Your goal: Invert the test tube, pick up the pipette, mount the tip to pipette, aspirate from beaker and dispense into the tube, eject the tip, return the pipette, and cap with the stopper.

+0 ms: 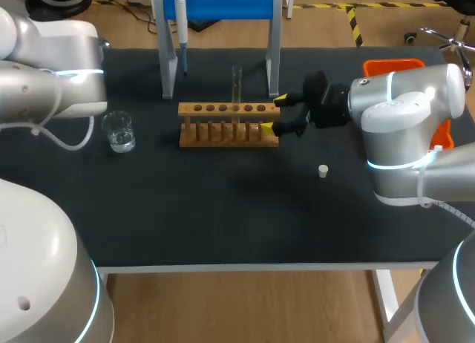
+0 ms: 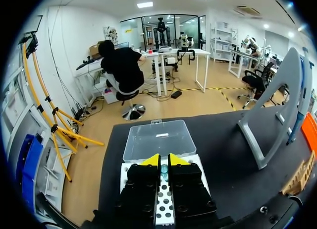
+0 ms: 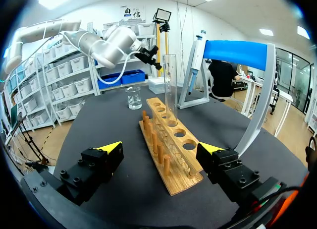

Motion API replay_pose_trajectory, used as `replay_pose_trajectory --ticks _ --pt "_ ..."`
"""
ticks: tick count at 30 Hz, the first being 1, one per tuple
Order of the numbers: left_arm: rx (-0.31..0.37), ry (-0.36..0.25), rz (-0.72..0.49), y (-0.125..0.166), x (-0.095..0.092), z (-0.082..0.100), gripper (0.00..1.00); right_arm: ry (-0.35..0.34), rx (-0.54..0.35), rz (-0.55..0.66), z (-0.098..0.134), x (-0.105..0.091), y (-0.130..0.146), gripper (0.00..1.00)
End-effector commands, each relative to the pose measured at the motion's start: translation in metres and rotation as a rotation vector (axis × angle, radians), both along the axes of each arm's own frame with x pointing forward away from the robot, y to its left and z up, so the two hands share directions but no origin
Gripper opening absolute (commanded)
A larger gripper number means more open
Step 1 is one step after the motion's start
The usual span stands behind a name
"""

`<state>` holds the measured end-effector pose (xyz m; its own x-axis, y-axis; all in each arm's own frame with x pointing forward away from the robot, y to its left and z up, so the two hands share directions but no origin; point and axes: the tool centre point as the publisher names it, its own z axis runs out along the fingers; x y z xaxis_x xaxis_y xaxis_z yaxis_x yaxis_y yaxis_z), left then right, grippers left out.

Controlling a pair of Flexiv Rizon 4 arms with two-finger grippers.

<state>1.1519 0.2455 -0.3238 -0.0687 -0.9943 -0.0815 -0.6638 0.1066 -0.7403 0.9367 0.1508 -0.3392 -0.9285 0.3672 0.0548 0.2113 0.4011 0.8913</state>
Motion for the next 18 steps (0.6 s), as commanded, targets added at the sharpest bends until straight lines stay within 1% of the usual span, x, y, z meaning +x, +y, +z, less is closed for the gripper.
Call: replay_pose_trajectory --ticks 1,8,13,18 --pt "0.002 -0.010 0.000 -0.001 -0.005 0.007 0.00 0.002 -0.001 0.001 0.001 0.000 0.000 1.00" --pt "0.016 -0.031 0.006 -0.002 -0.007 0.017 0.00 0.002 -0.001 0.001 0.001 0.000 0.000 1.00" --pt "0.020 -0.054 0.000 -0.005 -0.012 0.029 0.00 0.002 -0.001 0.001 0.001 0.000 0.000 1.00" --pt "0.036 -0.067 -0.073 -0.015 -0.023 0.048 0.00 0.002 -0.001 0.001 0.001 0.000 0.000 1.00"
